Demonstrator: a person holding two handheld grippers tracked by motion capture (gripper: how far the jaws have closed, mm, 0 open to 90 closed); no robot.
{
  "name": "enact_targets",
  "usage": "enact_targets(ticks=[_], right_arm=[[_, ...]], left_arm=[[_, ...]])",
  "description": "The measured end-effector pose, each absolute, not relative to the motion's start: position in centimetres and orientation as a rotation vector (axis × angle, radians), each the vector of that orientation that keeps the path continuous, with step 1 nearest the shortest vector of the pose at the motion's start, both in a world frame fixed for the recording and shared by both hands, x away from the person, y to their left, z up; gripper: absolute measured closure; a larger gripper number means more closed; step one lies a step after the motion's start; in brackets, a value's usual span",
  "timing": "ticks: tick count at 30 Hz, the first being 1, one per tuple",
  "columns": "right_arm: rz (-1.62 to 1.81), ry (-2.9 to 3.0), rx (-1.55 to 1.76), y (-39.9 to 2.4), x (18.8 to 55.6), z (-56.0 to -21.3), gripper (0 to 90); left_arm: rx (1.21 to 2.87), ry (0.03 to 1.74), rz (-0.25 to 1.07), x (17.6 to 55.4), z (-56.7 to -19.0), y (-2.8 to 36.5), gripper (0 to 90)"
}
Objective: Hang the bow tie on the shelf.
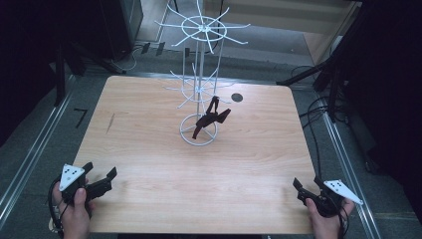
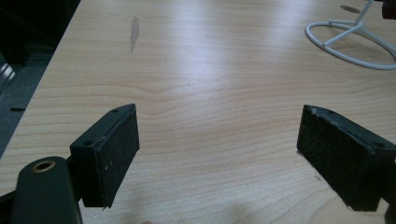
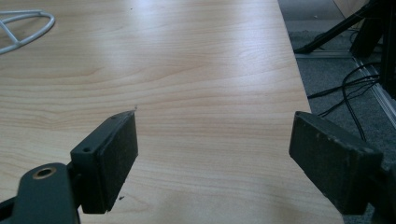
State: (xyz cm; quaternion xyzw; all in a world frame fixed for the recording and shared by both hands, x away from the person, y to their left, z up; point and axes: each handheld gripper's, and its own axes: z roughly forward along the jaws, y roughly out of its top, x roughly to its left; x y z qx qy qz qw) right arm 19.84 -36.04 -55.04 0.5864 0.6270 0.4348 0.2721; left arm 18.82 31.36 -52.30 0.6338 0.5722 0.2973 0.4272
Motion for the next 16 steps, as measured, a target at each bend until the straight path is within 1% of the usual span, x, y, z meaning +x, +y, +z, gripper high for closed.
enact_targets(ticks=[16], right_arm=[[1.16, 1.705, 1.587, -35.96, 19.95, -55.05, 15.9]], left_arm=[[1.596, 1.431, 0.742, 18.74, -52.29, 31.24, 13.9]])
